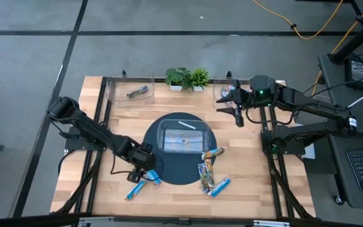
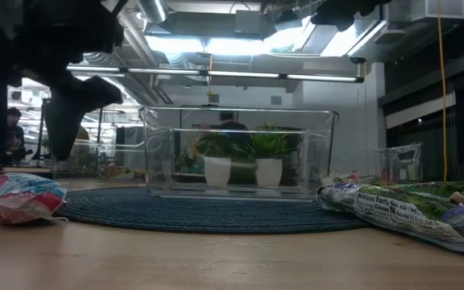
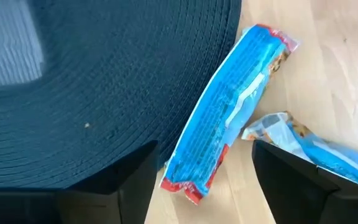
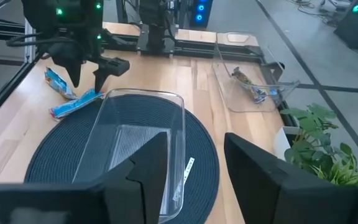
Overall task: Pick and place Granola Bars by type
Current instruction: Put the red granola bar into the top right transparent bin
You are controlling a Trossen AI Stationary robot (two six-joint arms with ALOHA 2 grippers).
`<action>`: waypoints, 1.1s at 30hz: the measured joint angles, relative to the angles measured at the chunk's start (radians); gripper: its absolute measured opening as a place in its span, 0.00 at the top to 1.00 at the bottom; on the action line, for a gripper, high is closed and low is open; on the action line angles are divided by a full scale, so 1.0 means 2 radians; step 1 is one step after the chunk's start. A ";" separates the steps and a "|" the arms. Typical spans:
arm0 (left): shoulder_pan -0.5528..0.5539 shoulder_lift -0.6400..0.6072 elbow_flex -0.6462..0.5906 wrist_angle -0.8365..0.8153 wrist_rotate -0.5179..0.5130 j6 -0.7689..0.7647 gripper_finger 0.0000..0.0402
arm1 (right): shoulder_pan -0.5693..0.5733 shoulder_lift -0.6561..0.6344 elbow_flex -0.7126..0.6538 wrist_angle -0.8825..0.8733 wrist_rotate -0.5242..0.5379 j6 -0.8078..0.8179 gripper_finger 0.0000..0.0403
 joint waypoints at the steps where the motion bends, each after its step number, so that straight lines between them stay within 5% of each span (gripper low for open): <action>1: -0.002 0.004 0.000 0.001 -0.001 0.000 0.38 | 0.001 0.000 0.000 0.000 0.000 0.000 0.60; 19: -0.007 0.071 0.000 0.024 -0.015 -0.007 0.39 | 0.006 0.000 0.001 -0.001 0.000 -0.002 0.60; 27: -0.007 0.072 0.000 0.024 -0.009 -0.042 0.58 | 0.006 0.000 0.001 -0.004 -0.001 -0.002 0.60; 33: -0.011 0.063 0.000 0.015 0.055 -0.072 0.77 | 0.006 0.000 0.001 -0.005 -0.001 -0.003 0.60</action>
